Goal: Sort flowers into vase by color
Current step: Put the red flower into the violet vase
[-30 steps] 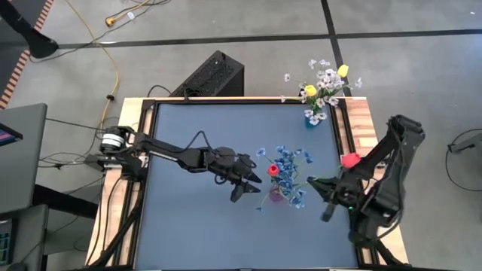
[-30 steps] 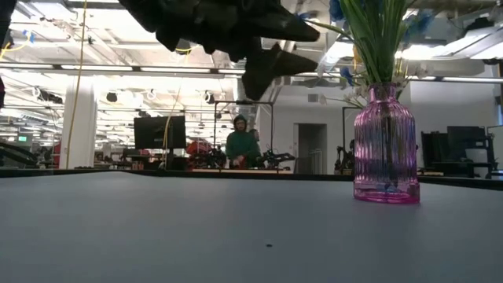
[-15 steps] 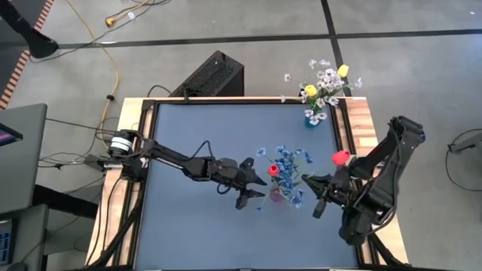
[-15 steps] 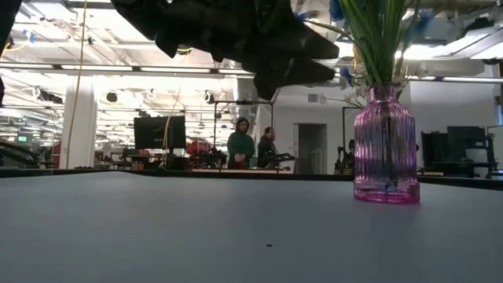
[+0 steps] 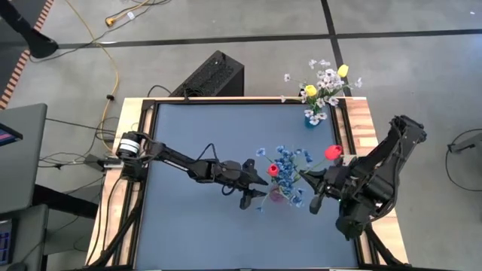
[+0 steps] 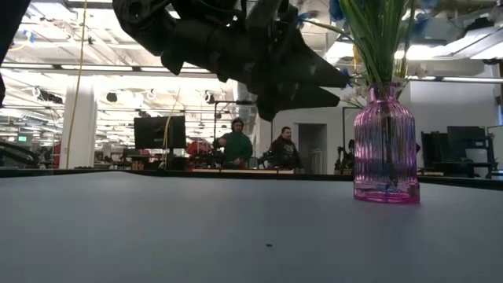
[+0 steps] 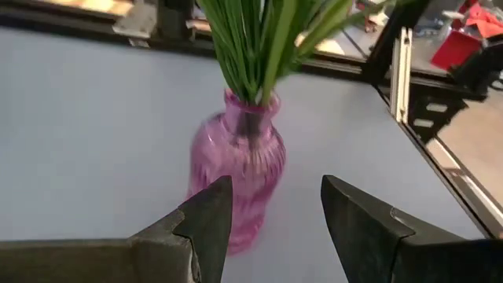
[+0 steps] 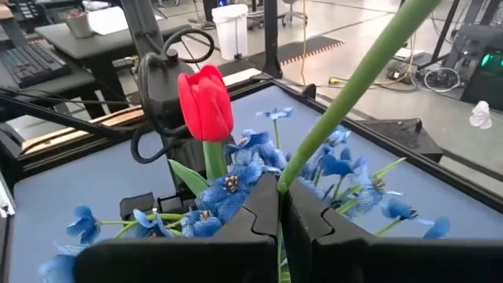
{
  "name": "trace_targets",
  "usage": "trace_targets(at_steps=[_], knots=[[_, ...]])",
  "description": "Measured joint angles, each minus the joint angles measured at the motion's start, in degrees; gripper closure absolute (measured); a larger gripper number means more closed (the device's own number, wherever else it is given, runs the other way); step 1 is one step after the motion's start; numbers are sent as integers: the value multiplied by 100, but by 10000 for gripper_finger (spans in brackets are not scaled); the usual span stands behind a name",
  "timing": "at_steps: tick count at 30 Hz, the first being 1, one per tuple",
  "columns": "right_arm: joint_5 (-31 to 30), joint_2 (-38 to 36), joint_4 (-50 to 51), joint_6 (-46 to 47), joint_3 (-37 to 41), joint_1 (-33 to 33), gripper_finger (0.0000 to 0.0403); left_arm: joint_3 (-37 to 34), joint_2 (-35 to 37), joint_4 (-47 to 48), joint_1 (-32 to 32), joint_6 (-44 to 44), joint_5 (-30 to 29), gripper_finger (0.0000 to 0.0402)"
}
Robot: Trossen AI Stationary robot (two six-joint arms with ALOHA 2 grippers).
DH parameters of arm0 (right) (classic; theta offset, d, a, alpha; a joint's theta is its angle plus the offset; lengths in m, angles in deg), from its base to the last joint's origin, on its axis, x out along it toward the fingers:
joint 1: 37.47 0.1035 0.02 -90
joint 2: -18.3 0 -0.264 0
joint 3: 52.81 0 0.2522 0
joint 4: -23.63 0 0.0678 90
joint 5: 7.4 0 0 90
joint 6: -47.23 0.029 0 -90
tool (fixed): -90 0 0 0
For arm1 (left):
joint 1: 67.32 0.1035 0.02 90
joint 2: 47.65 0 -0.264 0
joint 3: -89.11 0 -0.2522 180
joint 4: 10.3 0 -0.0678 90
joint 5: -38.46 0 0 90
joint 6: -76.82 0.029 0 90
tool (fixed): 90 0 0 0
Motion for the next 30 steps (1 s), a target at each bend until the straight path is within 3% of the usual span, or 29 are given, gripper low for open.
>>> trace_targets(at_steps=[7, 17, 21, 30], knots=[[1, 116, -204, -11, 2, -66, 376, 205, -163, -89, 0, 51, -80, 208], [-41, 235, -432, -213, 15, -61, 376, 944, -608, 371, 4, 131, -318, 130], [-69, 445, -477, -177, 17, -109, 376, 1028, -613, 832, 21, 346, -492, 123], [-456, 671, -620, -152, 15, -137, 376, 1053, -607, 727, 35, 309, -373, 122]])
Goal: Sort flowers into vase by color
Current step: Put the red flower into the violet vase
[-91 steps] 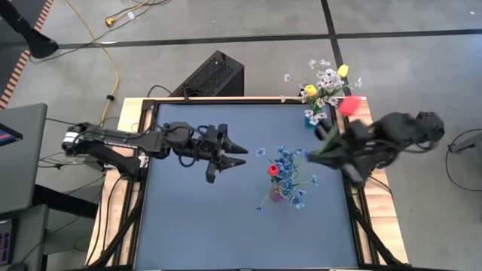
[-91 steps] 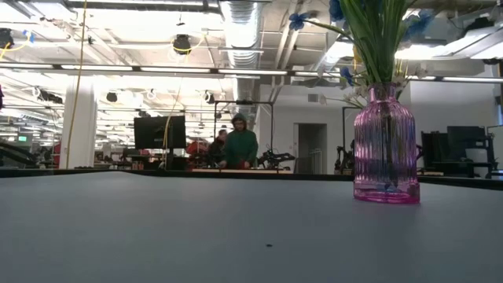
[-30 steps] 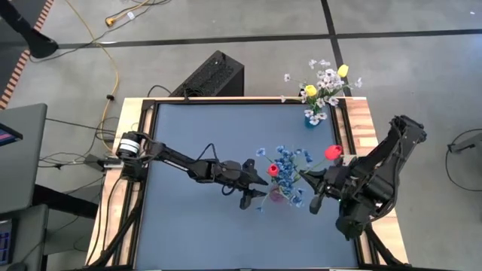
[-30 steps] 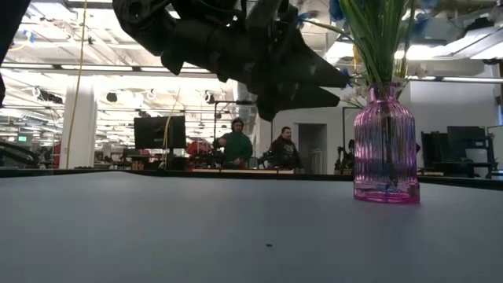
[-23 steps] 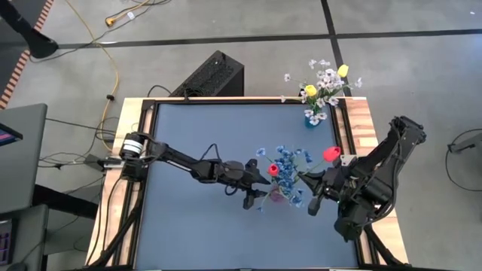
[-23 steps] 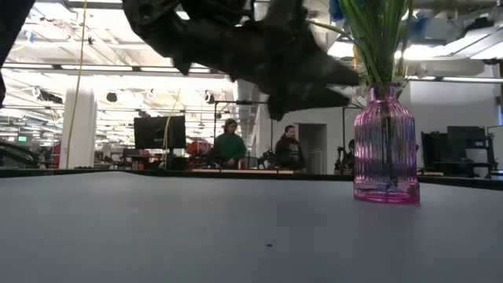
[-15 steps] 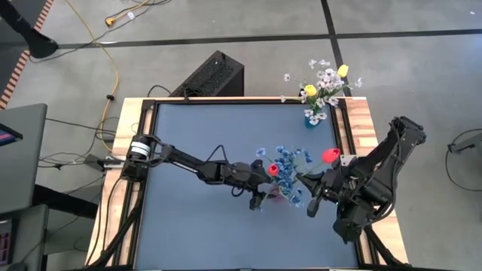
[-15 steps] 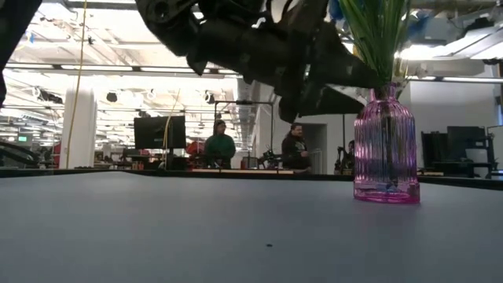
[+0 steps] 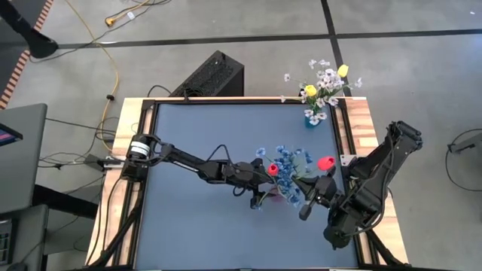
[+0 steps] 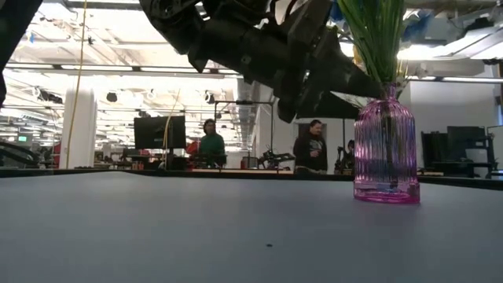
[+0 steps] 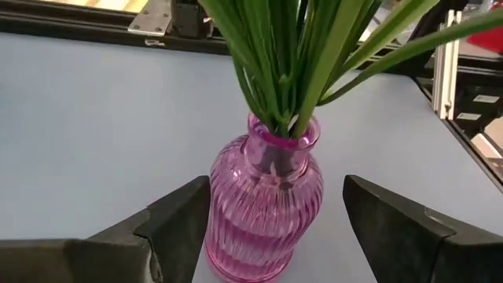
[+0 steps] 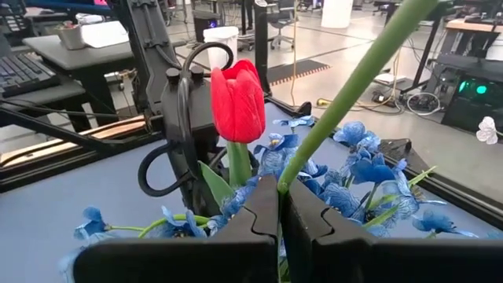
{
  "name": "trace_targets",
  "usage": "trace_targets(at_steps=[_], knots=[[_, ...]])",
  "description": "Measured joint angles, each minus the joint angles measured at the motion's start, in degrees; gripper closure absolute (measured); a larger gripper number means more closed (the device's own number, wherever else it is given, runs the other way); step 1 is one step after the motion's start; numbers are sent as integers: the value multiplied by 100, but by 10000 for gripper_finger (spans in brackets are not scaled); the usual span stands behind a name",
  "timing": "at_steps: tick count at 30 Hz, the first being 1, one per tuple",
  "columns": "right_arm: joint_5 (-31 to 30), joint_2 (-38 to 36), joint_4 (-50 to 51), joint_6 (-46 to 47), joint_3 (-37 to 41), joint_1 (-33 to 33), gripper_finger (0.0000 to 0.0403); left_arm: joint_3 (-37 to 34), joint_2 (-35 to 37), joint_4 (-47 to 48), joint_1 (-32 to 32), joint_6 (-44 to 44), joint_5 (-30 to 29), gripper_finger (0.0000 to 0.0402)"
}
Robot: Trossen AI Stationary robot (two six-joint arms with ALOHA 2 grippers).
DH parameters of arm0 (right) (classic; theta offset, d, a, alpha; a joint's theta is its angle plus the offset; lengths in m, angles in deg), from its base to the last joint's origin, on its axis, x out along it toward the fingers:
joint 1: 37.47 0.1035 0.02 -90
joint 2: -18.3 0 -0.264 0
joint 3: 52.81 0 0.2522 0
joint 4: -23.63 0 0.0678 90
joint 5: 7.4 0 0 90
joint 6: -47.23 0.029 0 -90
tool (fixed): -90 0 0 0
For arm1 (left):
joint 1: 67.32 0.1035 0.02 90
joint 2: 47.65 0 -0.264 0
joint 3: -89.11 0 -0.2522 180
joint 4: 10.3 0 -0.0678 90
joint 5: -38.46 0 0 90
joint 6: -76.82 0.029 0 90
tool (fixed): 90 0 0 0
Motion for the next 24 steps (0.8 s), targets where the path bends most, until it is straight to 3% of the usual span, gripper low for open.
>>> trace_targets(at_steps=[12, 24], knots=[[4, -104, -29, -445, -175, -4, 376, 7, -220, -224, 0, -145, -10, 122], [-171, 407, 13, 176, -175, 46, 377, 9, -216, -229, 4, -197, -10, 122]])
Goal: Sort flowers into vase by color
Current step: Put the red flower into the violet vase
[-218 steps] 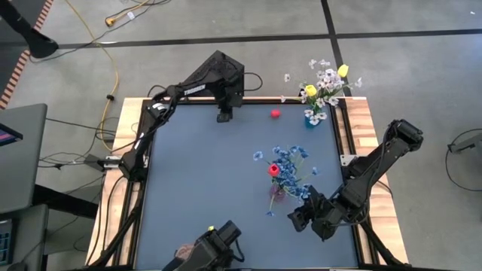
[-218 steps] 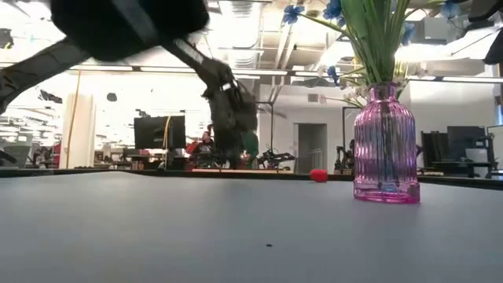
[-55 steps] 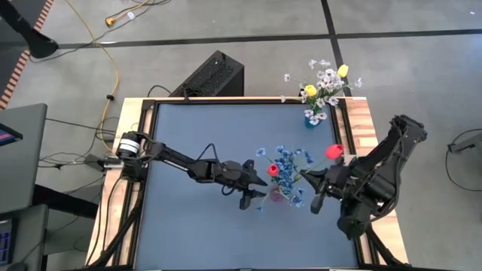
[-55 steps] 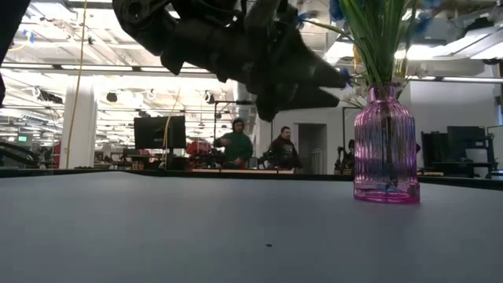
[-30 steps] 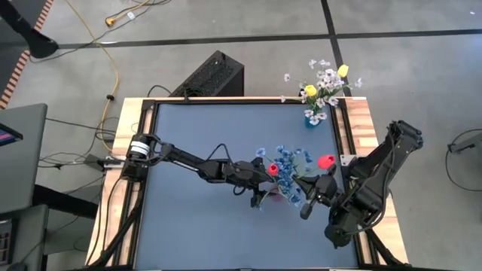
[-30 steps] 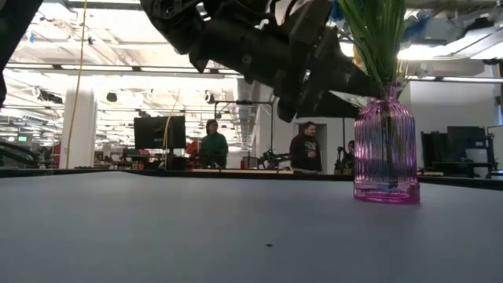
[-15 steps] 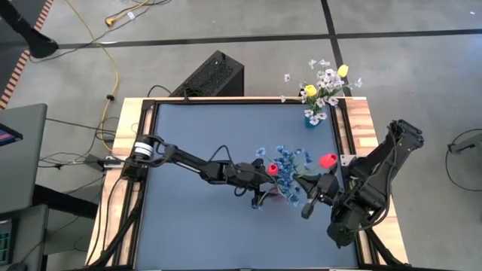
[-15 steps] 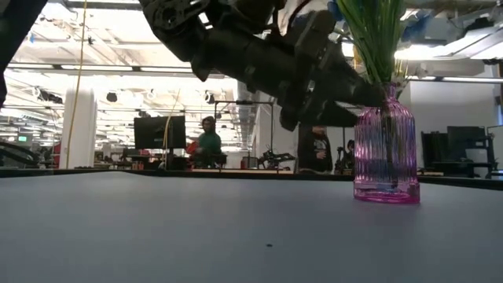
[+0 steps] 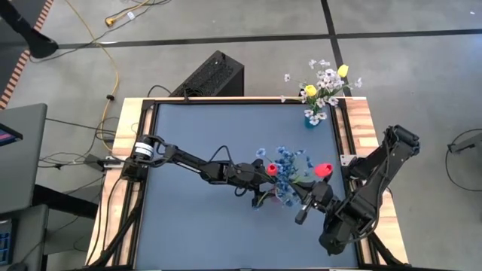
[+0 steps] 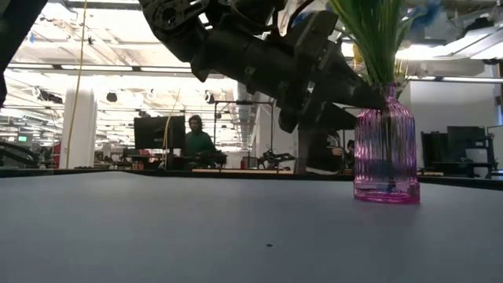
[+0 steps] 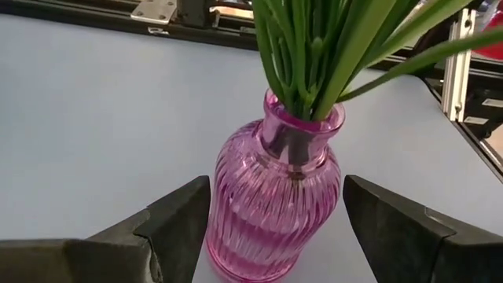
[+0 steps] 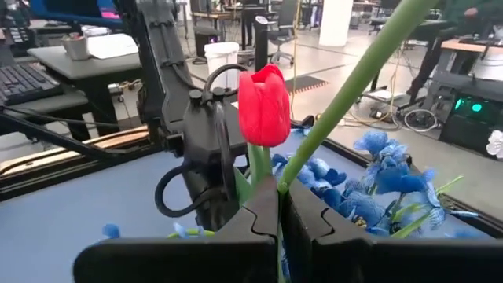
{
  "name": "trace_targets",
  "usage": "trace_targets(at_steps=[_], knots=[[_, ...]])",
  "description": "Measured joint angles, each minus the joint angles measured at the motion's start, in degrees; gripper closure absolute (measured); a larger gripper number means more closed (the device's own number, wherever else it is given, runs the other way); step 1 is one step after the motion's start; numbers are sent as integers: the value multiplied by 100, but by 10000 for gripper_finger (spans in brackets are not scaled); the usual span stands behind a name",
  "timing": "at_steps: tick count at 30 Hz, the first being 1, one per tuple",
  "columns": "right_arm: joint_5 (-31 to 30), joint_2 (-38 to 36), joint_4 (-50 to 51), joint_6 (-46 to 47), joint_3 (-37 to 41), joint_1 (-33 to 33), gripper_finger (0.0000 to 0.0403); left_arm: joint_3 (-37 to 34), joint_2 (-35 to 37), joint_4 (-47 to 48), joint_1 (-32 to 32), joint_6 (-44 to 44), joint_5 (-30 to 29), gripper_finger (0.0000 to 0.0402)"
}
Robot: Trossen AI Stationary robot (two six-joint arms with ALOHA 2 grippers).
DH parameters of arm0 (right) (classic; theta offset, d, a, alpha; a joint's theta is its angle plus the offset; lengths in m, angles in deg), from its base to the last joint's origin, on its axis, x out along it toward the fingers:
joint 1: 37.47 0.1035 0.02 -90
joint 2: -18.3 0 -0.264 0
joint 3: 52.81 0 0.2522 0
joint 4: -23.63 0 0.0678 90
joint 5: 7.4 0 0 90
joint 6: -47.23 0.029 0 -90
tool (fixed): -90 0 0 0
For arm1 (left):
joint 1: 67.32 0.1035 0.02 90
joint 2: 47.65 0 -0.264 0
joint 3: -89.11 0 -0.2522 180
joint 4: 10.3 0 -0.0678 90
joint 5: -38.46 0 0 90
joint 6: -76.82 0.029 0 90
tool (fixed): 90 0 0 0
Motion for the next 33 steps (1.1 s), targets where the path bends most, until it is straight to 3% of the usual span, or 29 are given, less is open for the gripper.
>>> trace_targets(at_steps=[6, 16, 25, 33], knots=[[129, 66, -5, 77, -2, 139, 377, 0, 0, -15, 0, -12, 2, 122], [889, 74, 45, 66, 7, 166, 377, 0, 0, -17, 61, -79, 12, 122], [886, -35, -44, 62, -35, 171, 376, 0, 0, -19, 59, -79, 39, 123], [901, -37, 741, 61, -626, 175, 376, 0, 2, -77, 57, -76, -17, 123]])
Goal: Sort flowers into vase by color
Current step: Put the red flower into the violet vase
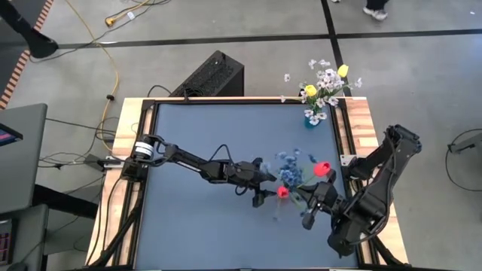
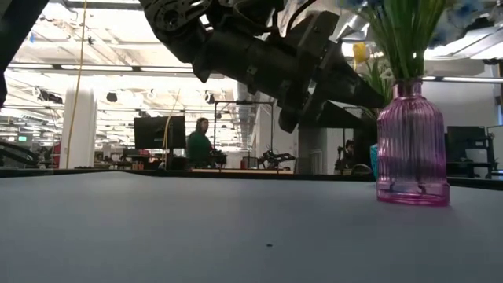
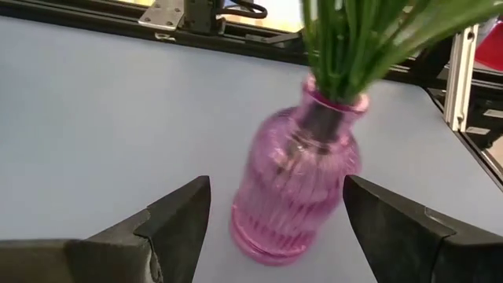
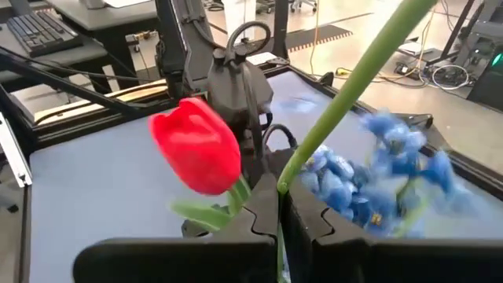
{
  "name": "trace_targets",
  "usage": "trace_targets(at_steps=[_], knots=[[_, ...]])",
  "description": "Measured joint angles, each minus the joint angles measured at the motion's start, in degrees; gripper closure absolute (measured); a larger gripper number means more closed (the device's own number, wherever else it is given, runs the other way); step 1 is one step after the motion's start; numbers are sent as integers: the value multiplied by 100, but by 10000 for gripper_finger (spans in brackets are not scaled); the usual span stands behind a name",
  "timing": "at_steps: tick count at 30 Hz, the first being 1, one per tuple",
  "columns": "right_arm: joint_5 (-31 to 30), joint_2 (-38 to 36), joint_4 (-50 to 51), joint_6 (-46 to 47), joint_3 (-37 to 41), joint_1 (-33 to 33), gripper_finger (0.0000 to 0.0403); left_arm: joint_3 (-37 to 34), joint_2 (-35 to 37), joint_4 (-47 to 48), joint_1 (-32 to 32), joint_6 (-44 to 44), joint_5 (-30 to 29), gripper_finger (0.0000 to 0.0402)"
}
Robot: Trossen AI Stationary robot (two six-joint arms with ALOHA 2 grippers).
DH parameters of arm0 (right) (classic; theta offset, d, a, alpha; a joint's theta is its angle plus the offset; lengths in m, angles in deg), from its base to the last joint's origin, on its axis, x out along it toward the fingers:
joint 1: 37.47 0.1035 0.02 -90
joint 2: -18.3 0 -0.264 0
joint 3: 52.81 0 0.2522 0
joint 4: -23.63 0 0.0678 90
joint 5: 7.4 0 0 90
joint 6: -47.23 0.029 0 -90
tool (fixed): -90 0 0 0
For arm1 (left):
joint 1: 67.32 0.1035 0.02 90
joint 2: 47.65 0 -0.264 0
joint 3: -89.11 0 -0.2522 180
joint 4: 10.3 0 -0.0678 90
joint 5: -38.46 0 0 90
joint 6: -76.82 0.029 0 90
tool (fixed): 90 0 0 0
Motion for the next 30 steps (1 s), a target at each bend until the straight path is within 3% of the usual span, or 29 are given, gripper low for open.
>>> trace_targets(at_steps=[8, 12, 17, 27, 30], knots=[[-4, -2, 867, -40, -610, -35, 376, 0, 0, -1, 0, 105, -31, 123], [1, -2, 987, -539, -1033, -68, 376, 0, 1, -71, 0, 105, -29, 123], [519, -9, 996, -856, -1466, -149, 376, 0, 2, -71, 0, 107, -27, 123], [870, 15, 1183, -948, -1410, -149, 376, 0, 2, -67, 0, 108, 18, 123], [403, 19, 1226, -1009, -1404, -175, 376, 0, 2, -67, 0, 109, 59, 123]])
